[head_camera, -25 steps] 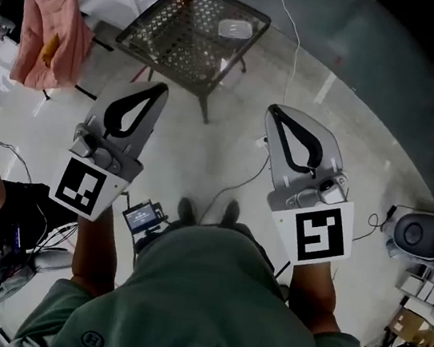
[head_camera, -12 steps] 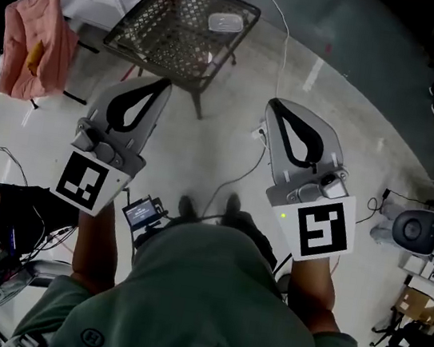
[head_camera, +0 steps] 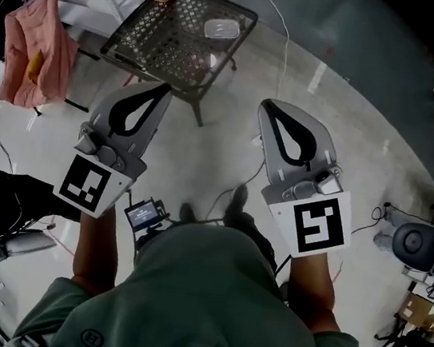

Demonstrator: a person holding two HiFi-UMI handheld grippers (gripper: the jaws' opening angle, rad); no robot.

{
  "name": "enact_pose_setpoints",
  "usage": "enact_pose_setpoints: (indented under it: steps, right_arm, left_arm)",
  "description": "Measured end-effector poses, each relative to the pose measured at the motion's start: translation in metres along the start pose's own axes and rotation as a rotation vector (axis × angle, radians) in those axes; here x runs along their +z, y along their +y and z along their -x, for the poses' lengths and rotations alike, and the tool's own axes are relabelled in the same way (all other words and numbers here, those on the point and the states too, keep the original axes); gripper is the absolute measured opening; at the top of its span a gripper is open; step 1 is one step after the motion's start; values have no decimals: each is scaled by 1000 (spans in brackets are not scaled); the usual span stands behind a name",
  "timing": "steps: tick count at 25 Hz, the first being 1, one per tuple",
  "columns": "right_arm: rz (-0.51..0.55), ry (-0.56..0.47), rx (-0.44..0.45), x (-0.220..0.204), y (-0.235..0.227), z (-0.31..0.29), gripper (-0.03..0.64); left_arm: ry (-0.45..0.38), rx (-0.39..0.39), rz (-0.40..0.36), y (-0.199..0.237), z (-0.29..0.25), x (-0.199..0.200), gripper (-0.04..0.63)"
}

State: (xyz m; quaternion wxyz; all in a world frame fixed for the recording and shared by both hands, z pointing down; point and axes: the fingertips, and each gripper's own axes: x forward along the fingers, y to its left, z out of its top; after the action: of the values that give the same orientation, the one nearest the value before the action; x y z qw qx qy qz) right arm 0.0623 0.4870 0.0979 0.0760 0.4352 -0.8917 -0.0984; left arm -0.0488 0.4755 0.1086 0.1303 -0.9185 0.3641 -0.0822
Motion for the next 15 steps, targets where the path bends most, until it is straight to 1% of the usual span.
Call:
enact_pose_setpoints:
  steps: [7,15]
  right_arm:
    - [-25,-23,55,-11,-74,-18,6]
    - [-43,-72,142,-26,-125,-33,6]
  left_arm:
    - [55,72,2,11,-58,6,2]
    - [116,156,-28,9,-101,10,2]
